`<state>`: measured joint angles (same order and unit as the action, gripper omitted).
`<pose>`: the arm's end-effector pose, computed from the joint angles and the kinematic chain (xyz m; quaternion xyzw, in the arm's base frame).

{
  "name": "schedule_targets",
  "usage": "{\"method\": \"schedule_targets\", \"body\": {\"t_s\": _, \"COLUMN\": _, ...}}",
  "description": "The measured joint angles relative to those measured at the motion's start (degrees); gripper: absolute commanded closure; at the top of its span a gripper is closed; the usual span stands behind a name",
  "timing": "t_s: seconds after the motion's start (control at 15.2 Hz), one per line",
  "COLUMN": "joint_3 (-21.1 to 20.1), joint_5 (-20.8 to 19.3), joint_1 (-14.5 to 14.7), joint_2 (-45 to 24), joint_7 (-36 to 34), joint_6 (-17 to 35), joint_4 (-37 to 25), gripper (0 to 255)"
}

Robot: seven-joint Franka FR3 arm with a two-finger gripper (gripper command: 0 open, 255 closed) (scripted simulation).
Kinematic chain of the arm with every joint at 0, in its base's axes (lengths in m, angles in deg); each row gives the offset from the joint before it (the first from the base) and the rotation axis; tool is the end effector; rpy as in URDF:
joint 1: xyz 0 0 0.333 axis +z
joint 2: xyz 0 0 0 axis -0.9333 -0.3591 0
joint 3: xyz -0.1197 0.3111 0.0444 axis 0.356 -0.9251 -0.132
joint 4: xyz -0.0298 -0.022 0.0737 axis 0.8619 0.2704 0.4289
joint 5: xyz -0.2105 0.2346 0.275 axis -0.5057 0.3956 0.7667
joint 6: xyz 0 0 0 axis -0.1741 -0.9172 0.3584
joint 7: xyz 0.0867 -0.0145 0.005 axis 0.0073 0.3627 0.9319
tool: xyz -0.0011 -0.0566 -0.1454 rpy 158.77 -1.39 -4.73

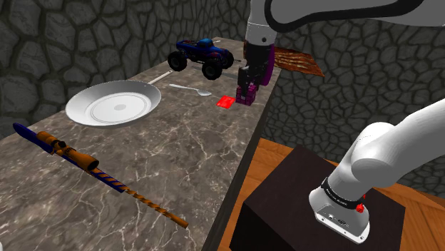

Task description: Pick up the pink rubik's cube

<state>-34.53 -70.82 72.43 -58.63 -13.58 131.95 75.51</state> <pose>0.4313 0.1125 0.5141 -0.9997 -0.0187 0.0106 0.0102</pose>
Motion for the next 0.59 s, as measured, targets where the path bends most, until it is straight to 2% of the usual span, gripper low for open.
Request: {"method": "schedule_targets", "body": {"t_s": 0.59, "joint_3": 0.24, "joint_5": -0.24, "joint_1": -0.13, "joint_2": -0.44, "joint_7": -0.27, "joint_6": -6.56, "joint_4": -7.0, "gripper": 255}}
